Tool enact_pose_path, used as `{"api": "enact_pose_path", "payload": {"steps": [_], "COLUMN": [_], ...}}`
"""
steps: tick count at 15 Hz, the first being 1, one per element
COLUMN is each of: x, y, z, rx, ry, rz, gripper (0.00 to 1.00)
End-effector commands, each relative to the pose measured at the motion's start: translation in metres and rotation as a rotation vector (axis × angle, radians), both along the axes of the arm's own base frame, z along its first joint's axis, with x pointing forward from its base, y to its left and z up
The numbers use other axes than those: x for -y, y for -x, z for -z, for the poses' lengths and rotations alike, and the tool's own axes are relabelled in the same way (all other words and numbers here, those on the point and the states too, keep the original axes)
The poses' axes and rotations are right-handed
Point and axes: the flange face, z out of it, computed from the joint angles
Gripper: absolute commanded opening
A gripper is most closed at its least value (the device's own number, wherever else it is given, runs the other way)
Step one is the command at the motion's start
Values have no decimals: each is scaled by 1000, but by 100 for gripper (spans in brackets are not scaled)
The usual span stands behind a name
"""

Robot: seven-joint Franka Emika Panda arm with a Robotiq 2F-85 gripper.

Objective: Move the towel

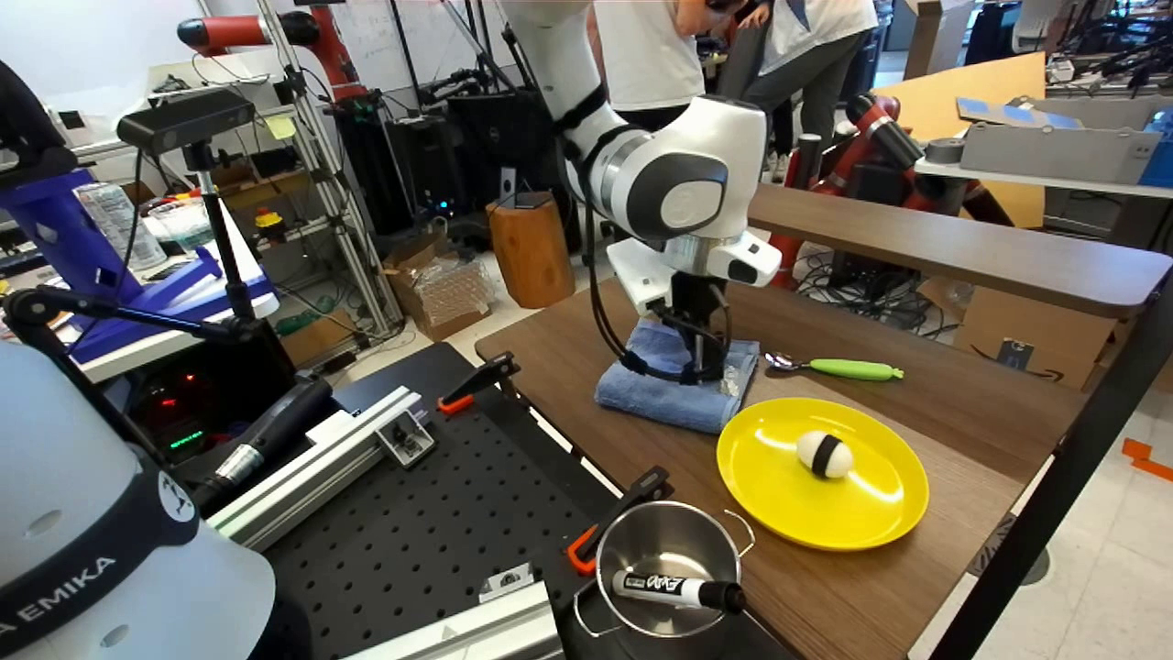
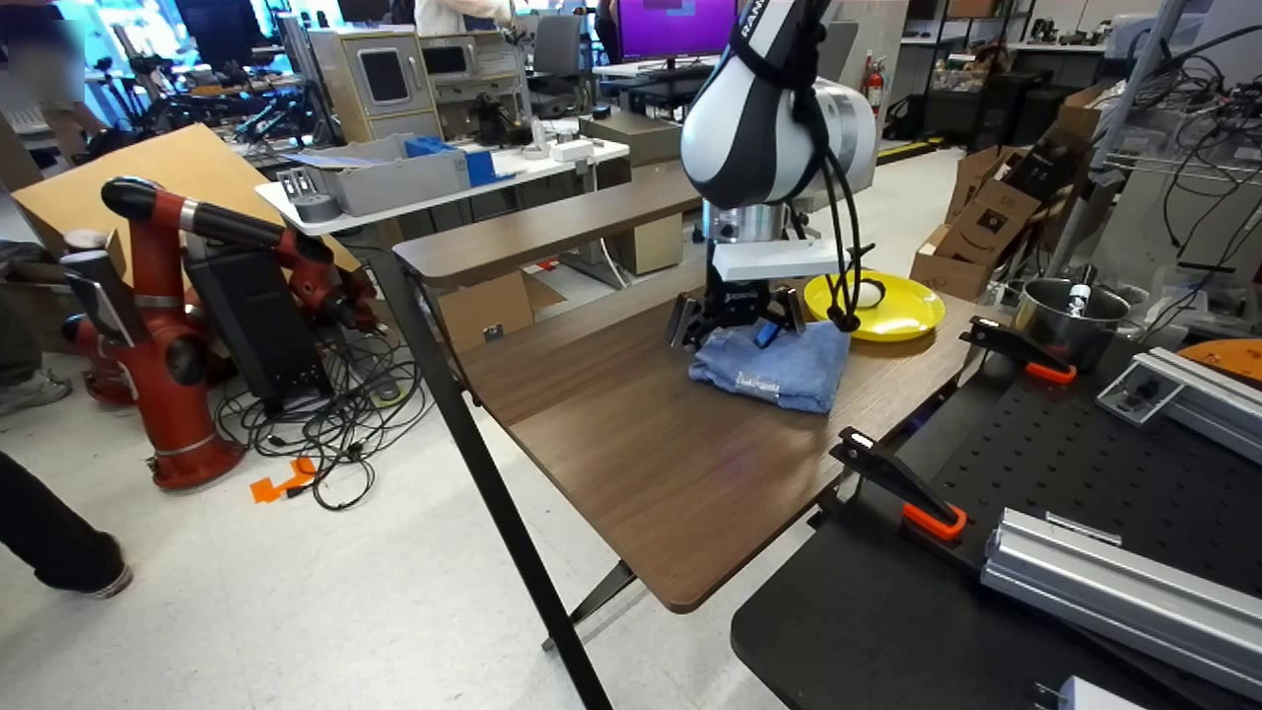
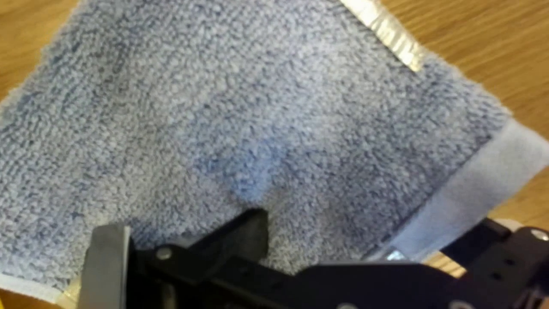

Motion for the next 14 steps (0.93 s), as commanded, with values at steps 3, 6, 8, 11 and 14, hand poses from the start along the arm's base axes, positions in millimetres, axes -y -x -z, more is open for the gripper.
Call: {"api": "enact_pose_path", "payload": {"steps": [3, 6, 8, 11, 14], "x": [56, 85, 97, 102, 98], "y": [-3, 0, -1, 1, -1], "z": [-1, 0, 3, 3, -1], "rx": [-36, -44, -56, -58, -54], "ry": [-130, -170, -191, -203, -199], "rz": [120, 187, 214, 234, 234], "gripper": [100, 100, 100, 100, 100]}}
